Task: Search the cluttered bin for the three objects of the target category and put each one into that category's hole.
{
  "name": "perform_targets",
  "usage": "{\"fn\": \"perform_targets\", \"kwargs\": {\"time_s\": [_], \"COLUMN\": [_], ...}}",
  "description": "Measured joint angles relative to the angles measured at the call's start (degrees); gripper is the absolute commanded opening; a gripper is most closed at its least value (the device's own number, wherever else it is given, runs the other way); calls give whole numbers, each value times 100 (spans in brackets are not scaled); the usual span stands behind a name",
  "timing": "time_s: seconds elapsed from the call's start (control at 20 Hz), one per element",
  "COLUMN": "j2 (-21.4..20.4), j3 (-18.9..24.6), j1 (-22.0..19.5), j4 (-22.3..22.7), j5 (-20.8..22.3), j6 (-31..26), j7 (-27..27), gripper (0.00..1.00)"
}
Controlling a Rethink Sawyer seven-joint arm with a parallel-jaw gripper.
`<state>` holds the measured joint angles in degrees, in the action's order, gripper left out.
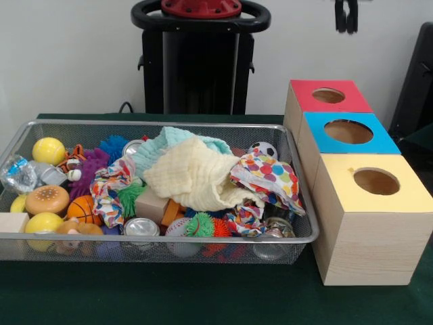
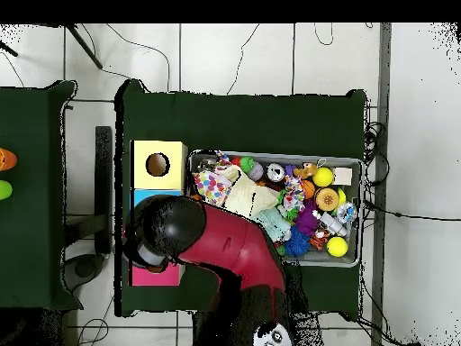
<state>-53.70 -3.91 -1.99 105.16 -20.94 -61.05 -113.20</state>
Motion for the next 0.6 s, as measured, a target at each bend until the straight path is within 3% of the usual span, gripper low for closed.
{"fn": "perform_targets", "kwargs": {"time_s": [0.25, 0.4, 0.6], "j2": [-463, -535, -500], "j3": [-51, -51, -50], "j1": [-206, -386, -693], "j4": [-3, 10, 102], "j5": [156, 230, 355], "j6": [-697, -616, -2], "j7": [0, 0, 0], "gripper": [0, 0, 0]}}
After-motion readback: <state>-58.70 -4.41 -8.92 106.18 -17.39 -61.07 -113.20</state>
